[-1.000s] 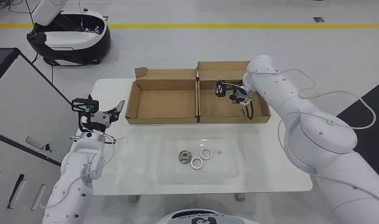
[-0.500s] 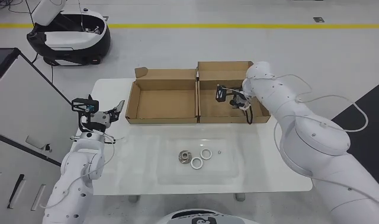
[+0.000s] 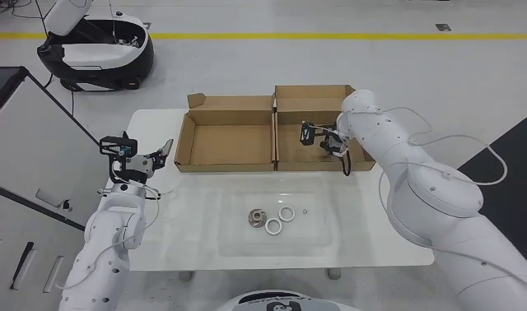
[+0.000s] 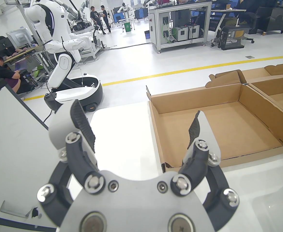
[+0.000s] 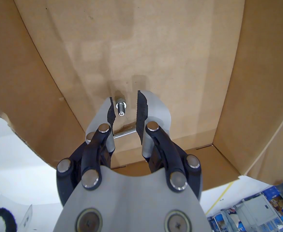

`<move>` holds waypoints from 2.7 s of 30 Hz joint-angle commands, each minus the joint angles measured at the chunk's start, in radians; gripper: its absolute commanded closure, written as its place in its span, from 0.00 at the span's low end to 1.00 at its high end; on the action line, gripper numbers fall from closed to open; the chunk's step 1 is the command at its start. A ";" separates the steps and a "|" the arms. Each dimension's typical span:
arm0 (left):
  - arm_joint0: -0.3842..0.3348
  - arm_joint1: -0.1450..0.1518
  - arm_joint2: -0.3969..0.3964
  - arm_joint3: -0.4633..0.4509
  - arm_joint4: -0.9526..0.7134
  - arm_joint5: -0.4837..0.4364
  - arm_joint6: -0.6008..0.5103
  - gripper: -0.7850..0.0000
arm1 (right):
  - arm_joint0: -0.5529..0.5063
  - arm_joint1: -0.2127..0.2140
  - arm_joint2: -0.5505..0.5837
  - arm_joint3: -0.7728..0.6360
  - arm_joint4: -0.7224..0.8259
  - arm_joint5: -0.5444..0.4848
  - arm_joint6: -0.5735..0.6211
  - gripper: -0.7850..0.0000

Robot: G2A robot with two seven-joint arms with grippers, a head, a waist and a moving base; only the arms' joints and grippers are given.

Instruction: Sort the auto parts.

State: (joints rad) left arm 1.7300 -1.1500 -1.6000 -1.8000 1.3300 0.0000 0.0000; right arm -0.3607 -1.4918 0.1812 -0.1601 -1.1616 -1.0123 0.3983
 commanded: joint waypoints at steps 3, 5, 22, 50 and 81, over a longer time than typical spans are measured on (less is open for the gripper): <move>0.000 0.000 0.000 0.000 0.000 0.000 0.000 0.00 | 0.005 -0.001 0.005 -0.002 0.003 0.000 -0.009 0.69; 0.000 0.000 0.000 0.000 0.000 0.000 0.000 0.00 | 0.011 0.000 0.006 -0.004 0.000 0.000 -0.019 0.64; 0.000 0.000 0.000 0.000 0.000 0.000 0.000 0.00 | 0.089 0.046 -0.009 -0.036 -0.119 0.000 -0.292 0.00; 0.000 0.000 0.000 0.000 0.000 0.000 0.000 0.00 | 0.159 0.235 0.044 -0.496 -0.050 0.000 -0.292 0.00; 0.000 0.000 0.000 0.000 0.000 0.000 0.000 0.00 | 0.115 0.351 0.148 -0.913 0.296 0.011 0.248 0.00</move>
State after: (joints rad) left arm 1.7300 -1.1500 -1.6000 -1.8000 1.3300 0.0000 0.0000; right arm -0.2440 -1.1453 0.3256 -1.0507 -0.8945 -1.0076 0.6013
